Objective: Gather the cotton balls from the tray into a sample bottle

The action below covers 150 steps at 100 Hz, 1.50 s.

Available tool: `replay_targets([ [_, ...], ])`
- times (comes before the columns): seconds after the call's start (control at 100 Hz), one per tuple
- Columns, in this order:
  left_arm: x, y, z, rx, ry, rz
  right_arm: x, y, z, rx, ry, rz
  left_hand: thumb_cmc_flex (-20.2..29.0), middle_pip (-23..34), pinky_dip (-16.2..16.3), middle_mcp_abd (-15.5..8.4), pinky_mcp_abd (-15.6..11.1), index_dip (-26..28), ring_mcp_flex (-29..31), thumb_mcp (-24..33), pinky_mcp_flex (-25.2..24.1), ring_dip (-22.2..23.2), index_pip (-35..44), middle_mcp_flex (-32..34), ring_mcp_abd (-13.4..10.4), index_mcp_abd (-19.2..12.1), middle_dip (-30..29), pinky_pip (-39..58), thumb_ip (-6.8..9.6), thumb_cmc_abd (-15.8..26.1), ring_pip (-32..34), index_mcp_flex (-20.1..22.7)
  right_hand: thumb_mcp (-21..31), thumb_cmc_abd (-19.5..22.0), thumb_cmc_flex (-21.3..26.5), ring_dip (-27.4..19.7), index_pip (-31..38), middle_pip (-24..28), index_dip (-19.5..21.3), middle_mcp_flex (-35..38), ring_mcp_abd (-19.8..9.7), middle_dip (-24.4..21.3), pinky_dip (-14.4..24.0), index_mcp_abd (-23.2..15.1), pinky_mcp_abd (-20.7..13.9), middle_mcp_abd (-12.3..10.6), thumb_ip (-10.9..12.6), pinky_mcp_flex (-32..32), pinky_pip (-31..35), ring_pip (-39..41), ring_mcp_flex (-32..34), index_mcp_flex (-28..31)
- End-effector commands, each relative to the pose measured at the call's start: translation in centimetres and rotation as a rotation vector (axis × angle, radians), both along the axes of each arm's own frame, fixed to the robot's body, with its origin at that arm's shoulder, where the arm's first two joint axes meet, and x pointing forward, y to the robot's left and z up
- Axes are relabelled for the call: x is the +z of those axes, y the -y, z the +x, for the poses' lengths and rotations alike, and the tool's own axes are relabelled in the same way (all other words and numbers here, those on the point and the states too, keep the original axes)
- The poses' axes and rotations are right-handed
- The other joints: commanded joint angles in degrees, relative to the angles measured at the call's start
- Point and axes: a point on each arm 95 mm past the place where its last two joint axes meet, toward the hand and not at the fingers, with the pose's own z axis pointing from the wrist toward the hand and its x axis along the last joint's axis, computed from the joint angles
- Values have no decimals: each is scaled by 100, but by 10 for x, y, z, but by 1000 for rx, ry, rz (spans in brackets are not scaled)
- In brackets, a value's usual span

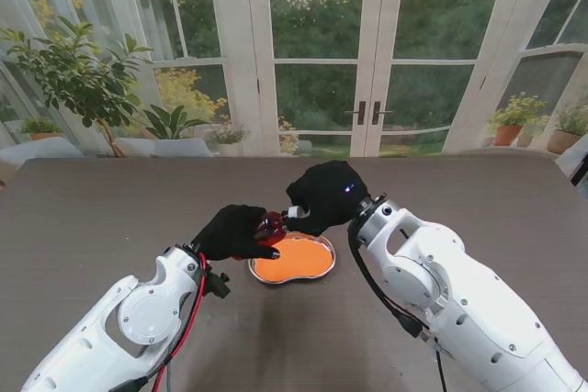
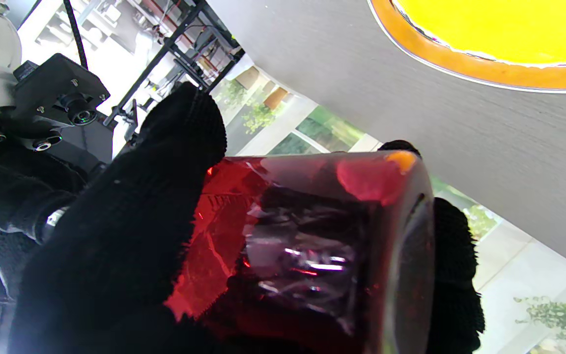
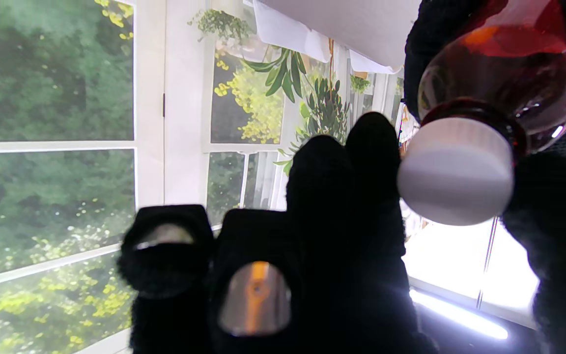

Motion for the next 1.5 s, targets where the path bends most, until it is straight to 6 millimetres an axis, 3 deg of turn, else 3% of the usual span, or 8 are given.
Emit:
replay_targets([
  [0.0,1,6,-3,-25,-3,-2,-1,-1,-1,2,-17,-4,1070,87,113,-334,-165,48,24,1833,-153,7,646,237,96,-1178,84,175,9,1497,111,876,256,457,224,92,84,193,274,264,-321,74,58,-61,-71,-71,504,7,385,291,24,346],
  [0.21,1,7,-3,-26,1,-7,-2,-2,0,0,-40,15,1078,90,115,-325,-169,48,5,1824,-166,8,643,234,97,-1184,99,163,11,1504,110,865,180,729,144,89,51,203,428,307,-257,74,60,-58,-39,-57,545,-1,396,297,21,398],
  [0.47,0,8,-2,-22,2,-15,-2,-1,-1,-3,-35,23,1079,88,115,-322,-173,46,3,1817,-177,9,642,230,105,-1180,107,153,11,1502,112,864,36,746,-49,77,-2,183,480,243,-248,73,56,-54,-43,-55,513,-45,377,276,17,346],
  [0.72,1,8,-1,-11,10,-28,-3,0,-2,-12,-20,32,1078,81,120,-313,-166,40,-9,1820,-186,10,637,222,113,-1179,107,146,8,1508,113,863,-101,591,-219,-40,-98,90,536,-99,-243,59,60,-35,-99,-48,461,-238,276,20,19,-41],
  [0.94,1,8,0,-3,15,-33,-4,1,-2,-19,-22,44,1082,81,121,-311,-166,39,-7,1822,-195,9,637,223,121,-1174,109,140,9,1506,115,869,-326,767,-401,-170,-148,-29,538,-440,-212,-23,113,131,-109,30,437,-420,178,-226,24,-523],
  [1.19,1,7,0,-1,17,-36,-3,3,-2,-27,-23,53,1076,80,125,-314,-158,34,-7,1824,-193,9,631,223,123,-1172,108,138,5,1506,118,865,-536,946,-545,-261,-238,-106,430,-698,-196,-114,155,303,-135,73,450,-541,106,-392,25,-957],
  [1.49,2,6,0,4,19,-38,-4,4,-1,-25,-32,66,1077,81,128,-308,-155,32,-6,1826,-197,8,631,225,124,-1166,109,132,3,1501,118,868,-893,1174,-664,-329,-822,-189,-20,-958,-180,-230,207,680,-148,150,514,-625,55,-508,27,-1454],
])
